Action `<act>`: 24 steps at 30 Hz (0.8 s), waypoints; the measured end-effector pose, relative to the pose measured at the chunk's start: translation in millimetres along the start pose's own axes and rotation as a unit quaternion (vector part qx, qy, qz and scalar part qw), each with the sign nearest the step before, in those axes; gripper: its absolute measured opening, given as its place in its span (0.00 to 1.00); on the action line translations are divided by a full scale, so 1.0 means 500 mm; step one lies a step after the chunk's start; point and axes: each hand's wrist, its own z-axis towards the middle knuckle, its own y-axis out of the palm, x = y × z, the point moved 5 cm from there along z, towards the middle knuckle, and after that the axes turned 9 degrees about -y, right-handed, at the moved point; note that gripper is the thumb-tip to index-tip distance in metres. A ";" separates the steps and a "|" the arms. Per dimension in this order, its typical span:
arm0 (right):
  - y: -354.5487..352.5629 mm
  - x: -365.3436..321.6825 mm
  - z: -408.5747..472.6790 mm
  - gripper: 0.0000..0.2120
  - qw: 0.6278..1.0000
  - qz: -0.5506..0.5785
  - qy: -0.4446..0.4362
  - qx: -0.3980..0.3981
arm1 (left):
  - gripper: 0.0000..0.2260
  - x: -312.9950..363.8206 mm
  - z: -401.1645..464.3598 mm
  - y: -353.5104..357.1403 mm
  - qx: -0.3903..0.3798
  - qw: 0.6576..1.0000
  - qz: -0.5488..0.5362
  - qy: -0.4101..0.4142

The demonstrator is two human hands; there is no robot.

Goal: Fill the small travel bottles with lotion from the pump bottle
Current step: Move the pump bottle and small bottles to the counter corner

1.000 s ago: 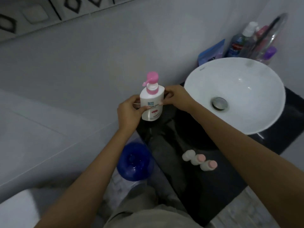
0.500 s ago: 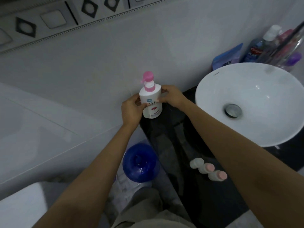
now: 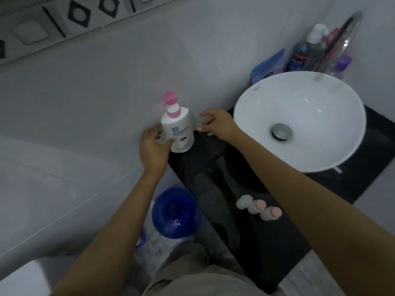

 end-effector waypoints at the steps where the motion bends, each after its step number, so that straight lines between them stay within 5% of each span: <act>1: -0.016 0.000 -0.029 0.24 1.000 0.007 0.005 0.011 | 0.18 -0.003 -0.018 -0.006 0.034 0.999 -0.010 -0.008; 4: -0.071 0.008 -0.153 0.14 0.997 0.013 -0.002 0.071 | 0.11 0.014 -0.092 0.006 0.039 0.996 -0.074 0.035; 10: -0.129 0.077 -0.434 0.14 0.971 -0.102 0.045 0.213 | 0.17 0.074 -0.252 0.144 -0.325 0.936 -0.056 0.123; 14: -0.099 0.154 -0.485 0.23 0.933 -0.330 0.054 0.135 | 0.29 0.052 -0.309 0.219 -0.465 0.874 0.023 0.137; 24: -0.046 0.195 -0.451 0.10 0.880 -0.469 0.062 0.028 | 0.16 0.046 -0.334 0.259 -0.473 0.863 0.057 0.170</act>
